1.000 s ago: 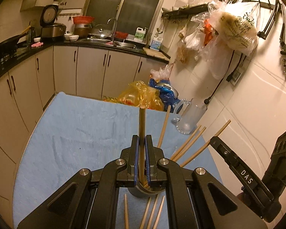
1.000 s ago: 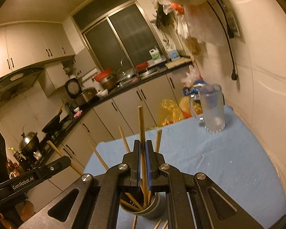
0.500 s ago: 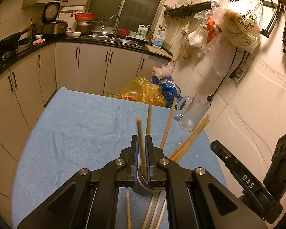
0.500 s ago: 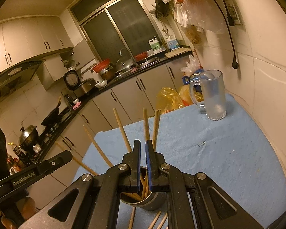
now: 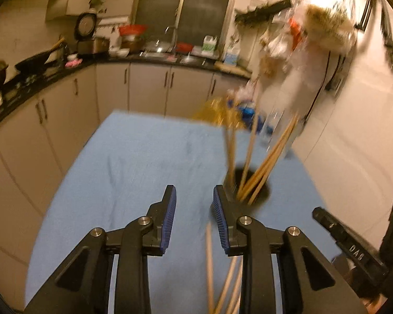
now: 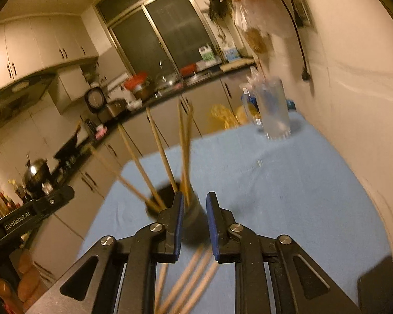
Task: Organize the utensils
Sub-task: 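Grasp another wooden chopstick with the right tool while the left tool grasps another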
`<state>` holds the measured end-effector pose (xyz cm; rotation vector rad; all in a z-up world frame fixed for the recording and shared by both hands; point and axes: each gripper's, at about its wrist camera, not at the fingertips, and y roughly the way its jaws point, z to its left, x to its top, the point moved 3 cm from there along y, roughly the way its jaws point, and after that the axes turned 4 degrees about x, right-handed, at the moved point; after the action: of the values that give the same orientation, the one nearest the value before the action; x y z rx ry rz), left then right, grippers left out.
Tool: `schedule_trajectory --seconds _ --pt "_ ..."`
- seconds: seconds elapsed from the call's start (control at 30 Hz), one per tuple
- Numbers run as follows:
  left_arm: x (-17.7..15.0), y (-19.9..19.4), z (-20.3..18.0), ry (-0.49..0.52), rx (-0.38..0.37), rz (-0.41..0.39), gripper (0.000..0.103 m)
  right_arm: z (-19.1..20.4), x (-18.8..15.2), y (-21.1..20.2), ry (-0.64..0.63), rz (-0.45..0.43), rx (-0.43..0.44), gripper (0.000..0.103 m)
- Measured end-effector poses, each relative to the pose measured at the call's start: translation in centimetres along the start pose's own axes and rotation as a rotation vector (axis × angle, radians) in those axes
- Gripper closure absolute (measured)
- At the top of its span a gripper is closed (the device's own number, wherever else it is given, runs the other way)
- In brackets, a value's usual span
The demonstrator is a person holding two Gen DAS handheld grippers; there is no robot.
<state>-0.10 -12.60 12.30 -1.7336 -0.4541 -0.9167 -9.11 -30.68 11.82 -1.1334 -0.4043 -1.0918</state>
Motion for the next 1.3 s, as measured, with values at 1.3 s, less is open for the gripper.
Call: schedule_trajectory --seconds 1.3 --pt "-12.1 4.5 2.7 0.012 0.067 0.136 0.073 1.5 -10.0 8.3 -0.066 0.339 -0.157 0.084"
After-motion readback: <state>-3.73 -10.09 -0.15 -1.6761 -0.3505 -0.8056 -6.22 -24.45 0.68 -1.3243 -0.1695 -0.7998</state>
